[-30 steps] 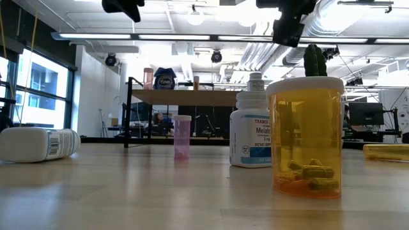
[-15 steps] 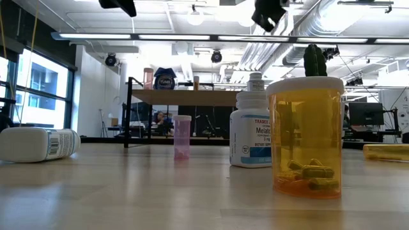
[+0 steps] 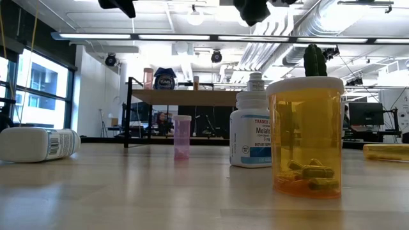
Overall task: Pick and place medicine bottles onto shelf by color
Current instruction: Put the white pill bottle on the shelf
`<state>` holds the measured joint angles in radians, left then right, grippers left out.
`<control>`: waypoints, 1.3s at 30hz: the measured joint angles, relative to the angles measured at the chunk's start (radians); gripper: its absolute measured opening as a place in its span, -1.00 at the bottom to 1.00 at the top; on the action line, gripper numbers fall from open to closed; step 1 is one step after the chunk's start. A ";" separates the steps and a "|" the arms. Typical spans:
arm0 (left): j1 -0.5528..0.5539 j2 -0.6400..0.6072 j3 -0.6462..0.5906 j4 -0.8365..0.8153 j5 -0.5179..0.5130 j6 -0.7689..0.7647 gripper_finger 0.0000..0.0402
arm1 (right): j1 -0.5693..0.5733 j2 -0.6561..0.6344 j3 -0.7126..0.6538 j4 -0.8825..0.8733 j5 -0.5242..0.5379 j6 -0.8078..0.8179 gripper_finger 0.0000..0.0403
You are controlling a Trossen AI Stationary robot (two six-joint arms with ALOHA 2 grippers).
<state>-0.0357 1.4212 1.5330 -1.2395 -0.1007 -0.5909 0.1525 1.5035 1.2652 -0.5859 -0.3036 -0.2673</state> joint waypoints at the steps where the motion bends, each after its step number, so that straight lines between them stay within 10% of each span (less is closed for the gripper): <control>1: 0.000 0.000 0.000 -0.002 0.000 0.003 -0.12 | 0.000 0.011 0.000 0.011 -0.007 -0.004 0.22; 39: 0.000 0.000 0.000 -0.029 0.000 -0.001 -0.12 | 0.001 0.309 0.001 0.031 -0.036 -0.026 0.22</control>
<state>-0.0357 1.4212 1.5330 -1.2682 -0.1003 -0.5915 0.1535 1.8125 1.2663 -0.5547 -0.3396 -0.2936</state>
